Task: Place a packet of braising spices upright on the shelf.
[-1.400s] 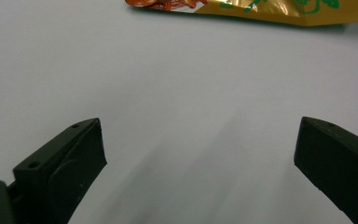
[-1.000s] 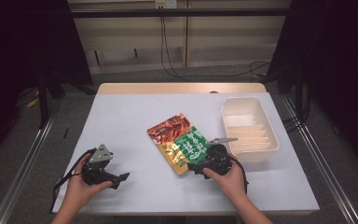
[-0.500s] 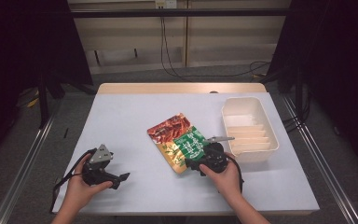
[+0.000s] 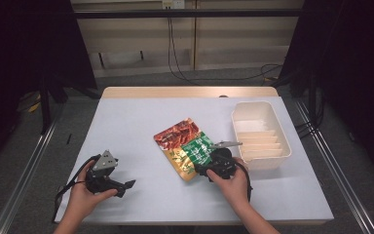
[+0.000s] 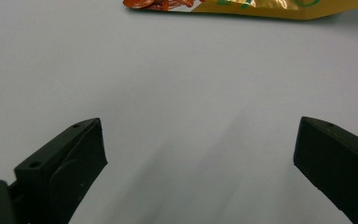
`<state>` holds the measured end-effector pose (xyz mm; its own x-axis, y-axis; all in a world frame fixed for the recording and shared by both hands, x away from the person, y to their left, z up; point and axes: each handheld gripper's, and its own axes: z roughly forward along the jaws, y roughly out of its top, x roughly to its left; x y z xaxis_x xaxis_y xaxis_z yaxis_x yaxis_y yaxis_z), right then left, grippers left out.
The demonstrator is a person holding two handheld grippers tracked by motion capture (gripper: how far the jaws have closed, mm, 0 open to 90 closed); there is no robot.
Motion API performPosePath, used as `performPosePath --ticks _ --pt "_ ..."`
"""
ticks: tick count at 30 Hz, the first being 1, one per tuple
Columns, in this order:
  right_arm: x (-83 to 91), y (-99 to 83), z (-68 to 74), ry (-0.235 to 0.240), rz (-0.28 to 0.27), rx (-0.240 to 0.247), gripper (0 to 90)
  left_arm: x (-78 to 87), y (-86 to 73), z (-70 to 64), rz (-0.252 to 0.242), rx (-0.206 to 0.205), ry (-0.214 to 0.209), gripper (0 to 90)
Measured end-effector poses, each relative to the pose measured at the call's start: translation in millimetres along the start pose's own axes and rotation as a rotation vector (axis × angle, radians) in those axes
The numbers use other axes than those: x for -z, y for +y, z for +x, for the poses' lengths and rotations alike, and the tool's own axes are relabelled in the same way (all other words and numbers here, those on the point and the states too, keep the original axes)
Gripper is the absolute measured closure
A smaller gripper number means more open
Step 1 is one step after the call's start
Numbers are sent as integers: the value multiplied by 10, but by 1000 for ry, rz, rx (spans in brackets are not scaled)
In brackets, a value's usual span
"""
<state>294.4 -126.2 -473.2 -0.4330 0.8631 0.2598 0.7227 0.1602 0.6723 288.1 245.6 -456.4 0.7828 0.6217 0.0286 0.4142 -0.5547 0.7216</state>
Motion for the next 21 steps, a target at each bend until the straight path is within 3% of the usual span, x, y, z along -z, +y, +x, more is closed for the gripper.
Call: performPosePath --ticks 6,15,21 --pt "4 22 2 -1 6 -26 430 9 16 2 2 -21 -1 21" --pt "-9 32 -5 -9 3 -53 525 -5 12 -6 -5 -6 2 21" --pt "-27 48 -2 -25 5 -60 533 -4 11 -6 1 -10 5 21"
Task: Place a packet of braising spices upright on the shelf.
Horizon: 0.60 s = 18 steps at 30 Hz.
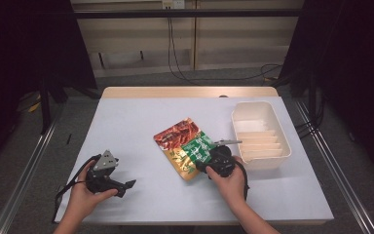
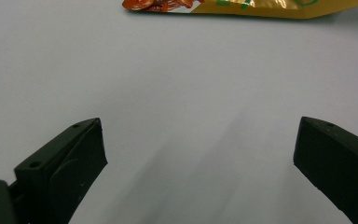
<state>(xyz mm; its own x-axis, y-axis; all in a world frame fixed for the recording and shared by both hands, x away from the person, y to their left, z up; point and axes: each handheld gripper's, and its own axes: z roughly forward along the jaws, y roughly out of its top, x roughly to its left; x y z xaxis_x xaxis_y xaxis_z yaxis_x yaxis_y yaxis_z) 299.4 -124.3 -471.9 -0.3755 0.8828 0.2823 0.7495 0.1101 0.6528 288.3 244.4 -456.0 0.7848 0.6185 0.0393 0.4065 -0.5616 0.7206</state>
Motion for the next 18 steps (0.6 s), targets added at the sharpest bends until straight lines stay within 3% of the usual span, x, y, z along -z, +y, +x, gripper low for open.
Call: performPosePath --ticks 11,18 --pt "-55 1 -5 -15 2 -17 557 14 -6 0 14 -10 4 21" --pt "-64 21 -5 -23 9 -10 701 9 -12 -1 22 -22 4 21"
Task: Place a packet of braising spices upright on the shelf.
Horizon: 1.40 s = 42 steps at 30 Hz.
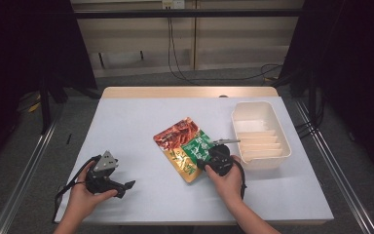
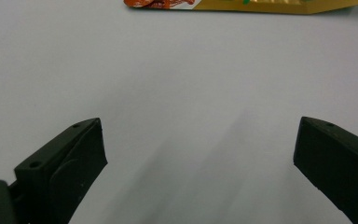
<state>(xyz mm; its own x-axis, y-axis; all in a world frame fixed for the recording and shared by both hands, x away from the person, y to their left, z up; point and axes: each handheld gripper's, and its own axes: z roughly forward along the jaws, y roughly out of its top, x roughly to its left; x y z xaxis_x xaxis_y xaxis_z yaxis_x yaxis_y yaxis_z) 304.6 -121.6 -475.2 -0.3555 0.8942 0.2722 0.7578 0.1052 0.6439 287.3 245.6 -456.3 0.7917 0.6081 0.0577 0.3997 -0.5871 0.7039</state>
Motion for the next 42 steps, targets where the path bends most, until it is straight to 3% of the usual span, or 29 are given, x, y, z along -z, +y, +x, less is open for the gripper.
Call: performPosePath --ticks 12,24,35,42 --pt "90 72 -7 -11 7 -8 863 9 1 -1 -10 13 5 23" --pt "194 197 25 -24 31 12 900 13 0 -5 -19 22 8 23" --pt "312 406 17 -24 117 -5 900 31 2 8 -13 13 6 23" --pt "414 614 -35 -26 210 -29 900 29 3 6 -24 28 3 23"
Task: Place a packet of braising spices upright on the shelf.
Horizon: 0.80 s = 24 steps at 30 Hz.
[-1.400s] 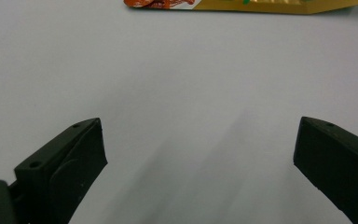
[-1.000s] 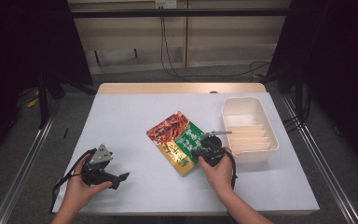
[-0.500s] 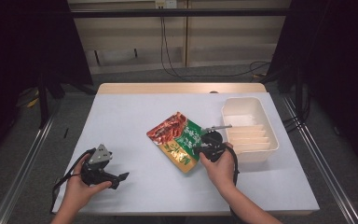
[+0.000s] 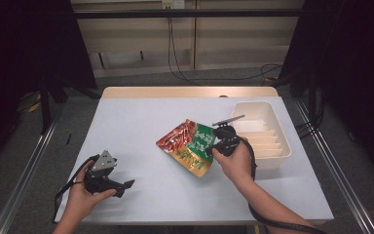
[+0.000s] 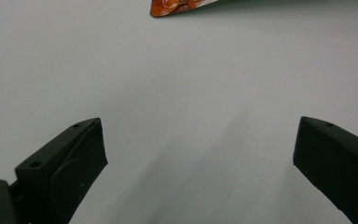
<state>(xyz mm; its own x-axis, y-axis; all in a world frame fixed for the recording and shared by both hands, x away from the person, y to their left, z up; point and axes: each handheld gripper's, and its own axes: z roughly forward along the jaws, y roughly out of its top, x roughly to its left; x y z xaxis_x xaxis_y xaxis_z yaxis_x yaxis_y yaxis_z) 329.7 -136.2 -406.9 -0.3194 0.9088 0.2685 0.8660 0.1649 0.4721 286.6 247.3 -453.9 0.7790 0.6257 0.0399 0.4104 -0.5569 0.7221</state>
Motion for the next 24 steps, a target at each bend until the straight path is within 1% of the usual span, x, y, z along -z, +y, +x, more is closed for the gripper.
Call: performPosePath --ticks 1,2,3,4,7,8,9,10,11,13,15,16,17,19,21,22,23,24 --pt "0 0 0 0 0 0 900 0 0 0 0 0 0 23" --pt "15 28 -2 1 13 6 900 0 0 0 -1 1 0 23" --pt "34 52 -8 10 29 -2 900 1 1 1 -1 1 0 23" --pt "63 101 -14 3 46 4 900 7 3 9 6 -8 -3 23" --pt "94 151 -7 4 62 0 900 4 3 2 2 -2 -6 23" --pt "104 176 -5 13 71 -5 900 9 4 10 11 -12 -6 23" --pt "117 203 -6 18 79 -10 900 8 3 8 9 -10 -5 23" --pt "147 262 -8 28 93 -14 900 8 3 8 9 -10 -6 23" --pt "147 262 -8 28 93 -14 900 10 4 9 10 -10 -6 23" --pt "176 324 -13 35 111 -22 900 12 5 14 10 -13 -3 23" --pt "208 390 -11 31 128 -30 900 13 5 13 9 -11 -3 23" --pt "240 460 -14 32 137 -23 900 13 4 10 9 -9 0 23" --pt "240 460 -14 32 137 -23 900 13 4 10 9 -9 0 23" --pt "281 536 -2 36 158 -30 900 14 4 17 8 -11 -5 23" --pt "323 615 16 22 182 -12 900 13 3 18 5 -8 -7 23" --pt "362 692 41 13 203 4 900 7 3 11 -6 3 -7 23" --pt "362 692 41 13 203 4 900 7 3 11 -6 3 -7 23" --pt "388 731 55 6 211 6 900 7 3 11 -4 3 -7 23"
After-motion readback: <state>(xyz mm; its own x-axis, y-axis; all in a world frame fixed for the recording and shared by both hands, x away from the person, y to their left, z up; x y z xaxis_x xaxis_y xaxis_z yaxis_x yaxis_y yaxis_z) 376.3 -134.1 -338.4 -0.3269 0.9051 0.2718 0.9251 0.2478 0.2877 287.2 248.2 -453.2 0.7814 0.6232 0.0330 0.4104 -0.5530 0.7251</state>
